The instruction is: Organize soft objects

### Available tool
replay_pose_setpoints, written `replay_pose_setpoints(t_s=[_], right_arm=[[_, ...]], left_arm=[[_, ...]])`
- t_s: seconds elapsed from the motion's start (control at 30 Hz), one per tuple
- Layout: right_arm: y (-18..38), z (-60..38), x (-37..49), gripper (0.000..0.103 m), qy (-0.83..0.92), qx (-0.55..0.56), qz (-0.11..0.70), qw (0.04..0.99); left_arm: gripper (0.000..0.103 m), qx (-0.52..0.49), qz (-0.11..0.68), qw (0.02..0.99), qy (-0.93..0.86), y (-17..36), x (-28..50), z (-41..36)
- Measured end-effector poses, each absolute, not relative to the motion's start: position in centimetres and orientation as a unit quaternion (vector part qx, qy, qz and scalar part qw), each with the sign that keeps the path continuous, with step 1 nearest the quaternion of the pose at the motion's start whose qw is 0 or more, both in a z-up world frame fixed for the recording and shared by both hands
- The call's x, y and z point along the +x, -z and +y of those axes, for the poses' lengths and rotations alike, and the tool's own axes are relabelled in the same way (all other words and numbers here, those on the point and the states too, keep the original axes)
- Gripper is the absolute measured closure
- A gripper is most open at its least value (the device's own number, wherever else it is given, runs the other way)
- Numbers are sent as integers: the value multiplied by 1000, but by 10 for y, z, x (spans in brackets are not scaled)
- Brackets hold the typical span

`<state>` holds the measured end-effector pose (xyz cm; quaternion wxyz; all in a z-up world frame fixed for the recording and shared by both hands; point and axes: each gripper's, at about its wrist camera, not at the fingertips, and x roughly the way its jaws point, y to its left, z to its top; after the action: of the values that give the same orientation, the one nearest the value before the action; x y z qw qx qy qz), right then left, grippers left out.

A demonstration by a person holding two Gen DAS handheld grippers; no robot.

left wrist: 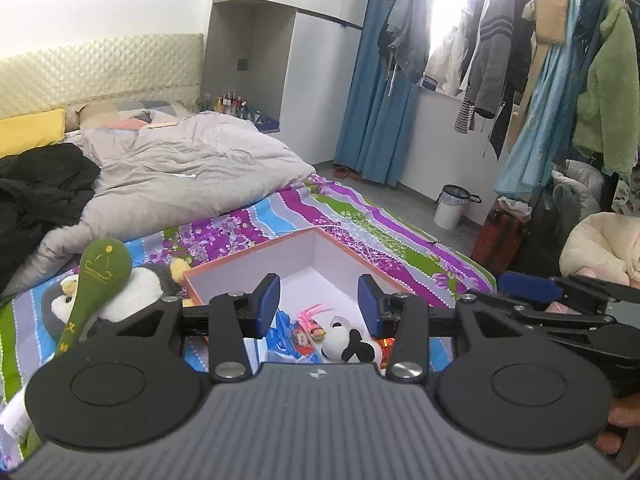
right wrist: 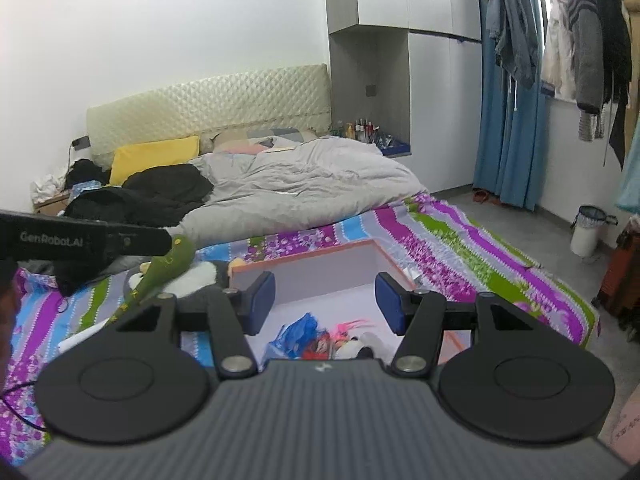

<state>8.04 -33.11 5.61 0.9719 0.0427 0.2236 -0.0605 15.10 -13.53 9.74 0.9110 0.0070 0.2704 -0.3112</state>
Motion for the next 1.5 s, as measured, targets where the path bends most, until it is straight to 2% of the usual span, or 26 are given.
replay_pose_setpoints(t_s=[0.33,1.1,1.17,1.2,1.23,1.27,1.3,1.33,1.5], right_arm=[[-32,-316,63,45,58,65,240,967],[4,-312,40,45,70,82,272,956],[5,-314,40,42,72,81,272,956],[5,-315,40,38,72,84,271,956],[6,-316,40,23,71,88,271,956],[6,-318,40,11,69,95,268,956],[6,-319,39,8,69,99,266,956],[6,-320,39,0,70,101,264,957],[12,-323,39,0,76,95,266,956]], left_arm=[[54,-1,262,917,302,-77,119,-128],[53,-26,313,908,278,-25,92,-110],[47,-27,318,906,278,-23,91,-111],[40,-27,320,905,277,-21,91,-110],[30,-26,321,906,275,-19,90,-110],[25,-25,321,907,271,-19,89,-110],[20,-24,319,909,267,-18,89,-110],[17,-26,318,910,264,-17,88,-110],[4,-29,321,914,244,-13,86,-105]])
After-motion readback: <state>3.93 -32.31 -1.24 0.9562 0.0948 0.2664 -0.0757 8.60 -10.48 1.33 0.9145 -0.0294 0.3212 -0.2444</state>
